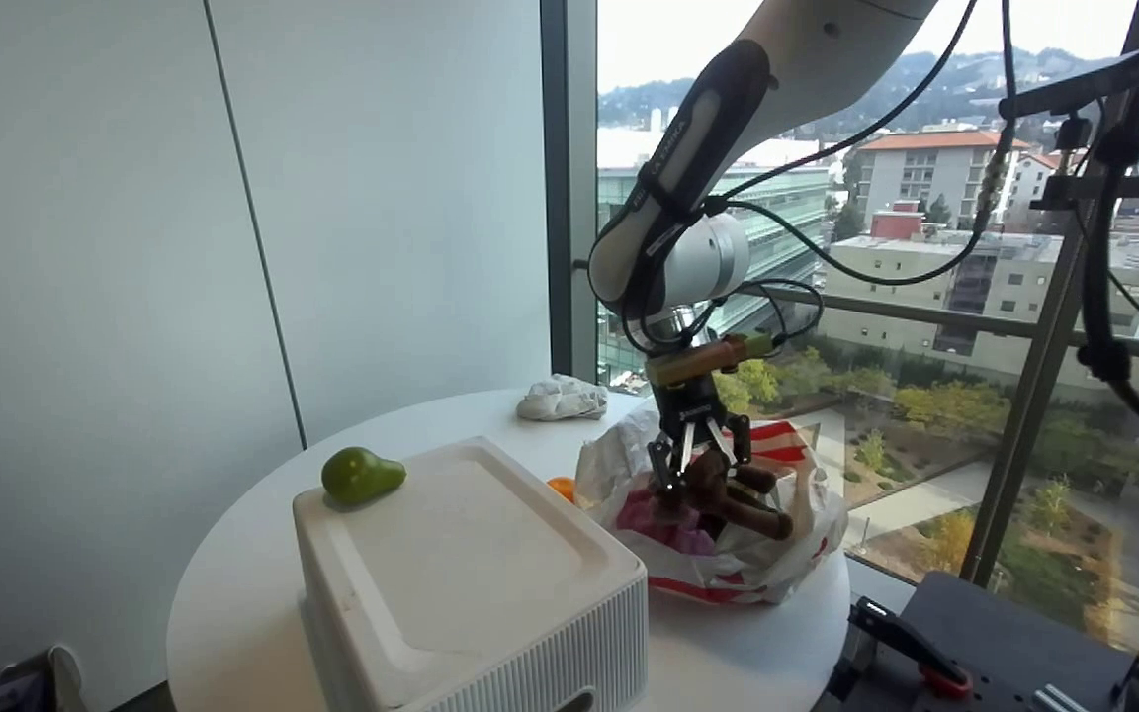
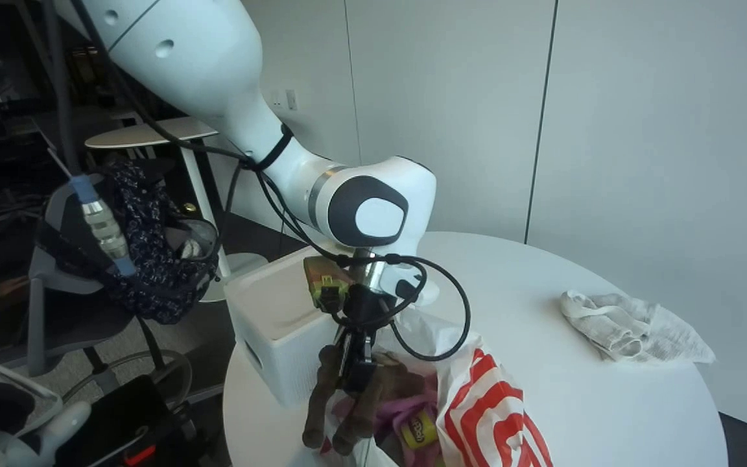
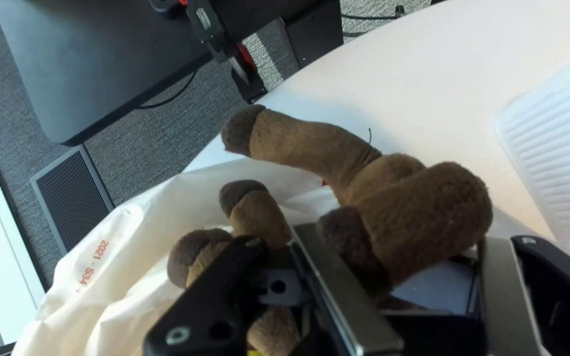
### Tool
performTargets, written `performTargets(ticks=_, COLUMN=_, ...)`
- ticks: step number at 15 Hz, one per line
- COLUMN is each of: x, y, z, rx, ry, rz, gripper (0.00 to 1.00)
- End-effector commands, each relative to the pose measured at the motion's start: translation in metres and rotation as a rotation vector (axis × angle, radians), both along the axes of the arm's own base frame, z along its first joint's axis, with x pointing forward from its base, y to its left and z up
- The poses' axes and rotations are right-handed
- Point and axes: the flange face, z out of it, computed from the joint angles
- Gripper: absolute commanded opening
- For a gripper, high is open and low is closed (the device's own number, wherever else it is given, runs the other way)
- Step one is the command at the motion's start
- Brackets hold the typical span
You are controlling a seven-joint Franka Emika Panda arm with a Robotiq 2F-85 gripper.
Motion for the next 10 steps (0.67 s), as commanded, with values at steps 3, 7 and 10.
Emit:
performTargets(ticks=3, x=0.037, y=-0.004, z=0.003, rx=-0.089, ry=-0.149, rz=0.041, gripper=0.03)
performTargets(ticks=7, x=0.039, y=0.011, z=0.031, rx=-0.061, ry=-0.183, rz=0.038, gripper=0.03)
performTargets(ticks=10, x=0.045, y=0.015, z=0.04, rx=-0.109, ry=-0.238, rz=0.067, gripper=0.04)
